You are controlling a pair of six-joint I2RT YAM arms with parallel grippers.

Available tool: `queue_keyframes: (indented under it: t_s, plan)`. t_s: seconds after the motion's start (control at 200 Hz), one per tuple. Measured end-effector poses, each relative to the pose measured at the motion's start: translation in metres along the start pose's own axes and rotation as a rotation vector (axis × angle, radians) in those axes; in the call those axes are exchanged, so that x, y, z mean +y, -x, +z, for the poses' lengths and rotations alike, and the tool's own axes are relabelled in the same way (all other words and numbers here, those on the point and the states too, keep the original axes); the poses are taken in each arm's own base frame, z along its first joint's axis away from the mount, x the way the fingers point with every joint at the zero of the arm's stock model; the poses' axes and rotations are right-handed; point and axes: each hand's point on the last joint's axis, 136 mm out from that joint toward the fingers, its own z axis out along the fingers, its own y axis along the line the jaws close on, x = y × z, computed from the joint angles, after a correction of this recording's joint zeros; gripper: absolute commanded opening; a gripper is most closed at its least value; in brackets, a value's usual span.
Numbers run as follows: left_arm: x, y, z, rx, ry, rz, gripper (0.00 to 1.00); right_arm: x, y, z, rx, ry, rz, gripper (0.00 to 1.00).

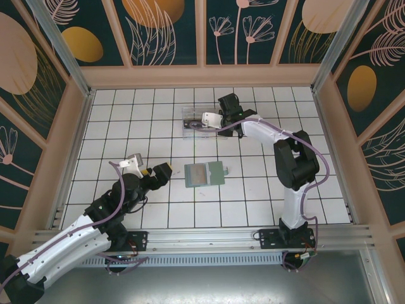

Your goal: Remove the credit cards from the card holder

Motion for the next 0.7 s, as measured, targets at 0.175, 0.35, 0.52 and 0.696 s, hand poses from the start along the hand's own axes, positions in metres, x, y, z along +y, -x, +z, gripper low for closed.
queue_keyframes:
  t_s: [0.175, 0.35, 0.52, 0.696]
  plan:
    - [0.000, 0.000, 0.000, 0.000, 0.000, 0.000, 0.99, -0.003, 0.000, 0.000, 0.004, -0.014, 0.015, 0.12]
    - [0.001, 0.000, -0.001, -0.002, -0.002, -0.001, 0.98, -0.010, 0.000, 0.002, 0.006, -0.046, 0.027, 0.17]
    - [0.001, 0.000, -0.001, -0.003, -0.003, -0.001, 0.98, -0.011, -0.002, 0.009, 0.018, -0.063, 0.028, 0.17]
    - [0.001, 0.000, -0.001, -0.006, 0.000, -0.001, 0.99, -0.017, -0.002, 0.010, 0.019, -0.090, 0.033, 0.17]
